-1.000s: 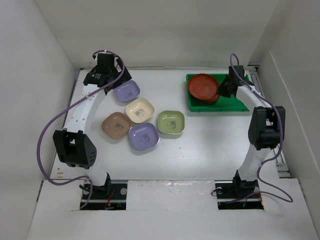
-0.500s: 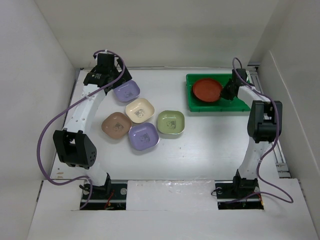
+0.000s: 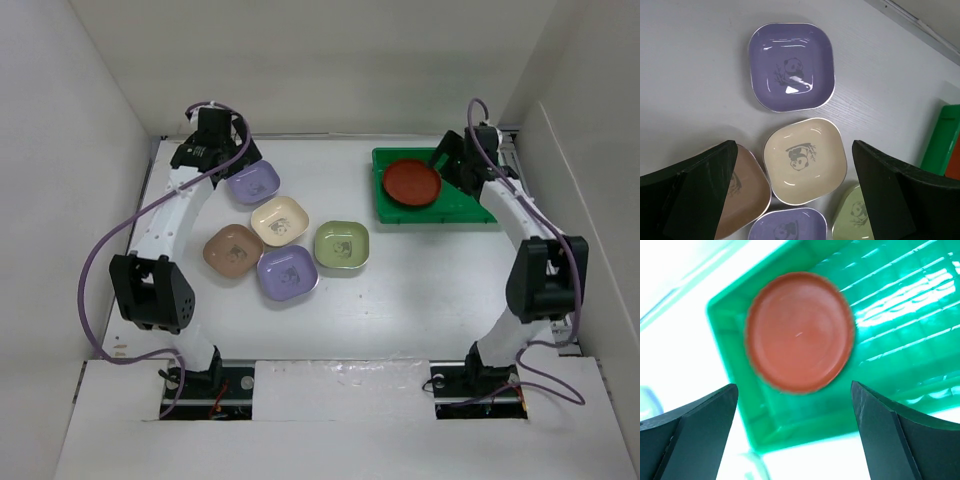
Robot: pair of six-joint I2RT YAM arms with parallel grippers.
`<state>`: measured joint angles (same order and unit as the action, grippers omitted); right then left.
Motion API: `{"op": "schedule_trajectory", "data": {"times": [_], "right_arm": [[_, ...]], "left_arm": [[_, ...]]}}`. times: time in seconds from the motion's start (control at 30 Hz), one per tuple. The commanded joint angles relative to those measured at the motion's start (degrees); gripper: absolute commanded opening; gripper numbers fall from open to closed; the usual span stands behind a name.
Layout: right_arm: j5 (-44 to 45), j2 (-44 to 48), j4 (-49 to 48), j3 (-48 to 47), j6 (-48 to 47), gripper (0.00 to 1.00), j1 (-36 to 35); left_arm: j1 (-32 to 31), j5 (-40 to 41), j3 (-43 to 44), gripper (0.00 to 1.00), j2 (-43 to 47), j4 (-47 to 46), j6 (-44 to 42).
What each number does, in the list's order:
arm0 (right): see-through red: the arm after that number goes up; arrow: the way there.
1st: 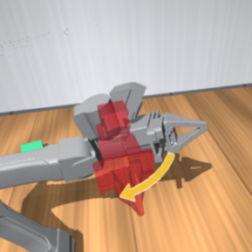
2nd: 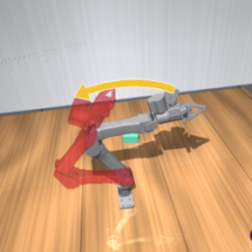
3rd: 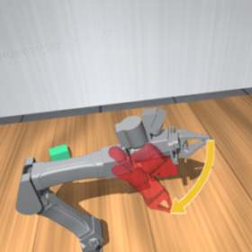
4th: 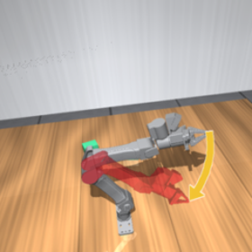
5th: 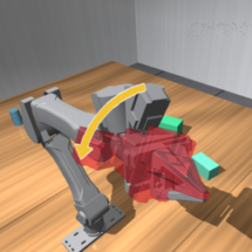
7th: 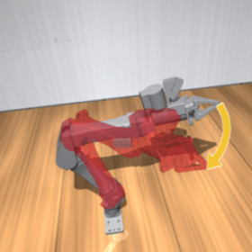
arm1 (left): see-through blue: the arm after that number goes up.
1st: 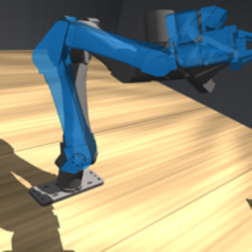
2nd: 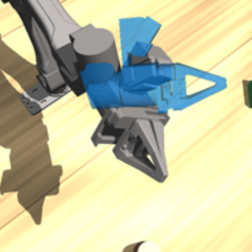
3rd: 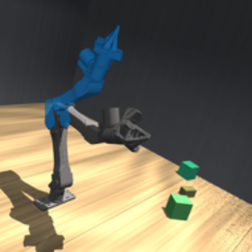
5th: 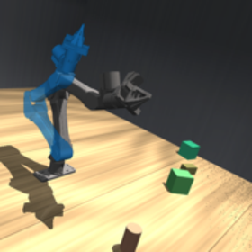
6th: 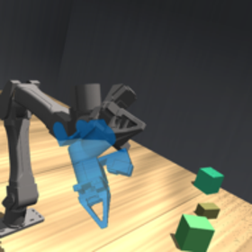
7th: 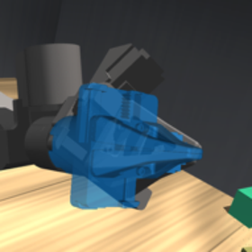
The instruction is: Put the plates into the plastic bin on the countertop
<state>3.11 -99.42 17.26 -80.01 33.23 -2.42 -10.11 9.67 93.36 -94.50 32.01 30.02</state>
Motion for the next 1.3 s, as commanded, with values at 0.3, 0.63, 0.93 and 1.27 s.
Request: {"op": "schedule_trajectory", "data": {"times": [0.3, 0.63, 0.93, 1.27], "right_arm": [[-0.7, 26.5, -1.3, 13.3, -1.5, 1.0, -21.6], [-3.3, 34.3, -3.5, 20.0, -1.0, 1.0, -27.1], [-3.3, 33.7, -4.2, 21.4, -0.3, 1.0, -29.6], [-2.9, 33.7, -5.6, 21.4, -2.6, 1.0, -31.9]], "left_arm": [[9.2, -1.5, 11.8, 1.0, -20.8, 3.6, 1.5], [12.2, -9.3, 13.1, 0.94, -28.5, -1.2, -0.8], [11.7, -8.8, 15.5, 0.67, -35.3, 0.6, -0.3], [11.7, -6.3, 19.1, 0.0, -33.3, 2.5, 0.3]]}}
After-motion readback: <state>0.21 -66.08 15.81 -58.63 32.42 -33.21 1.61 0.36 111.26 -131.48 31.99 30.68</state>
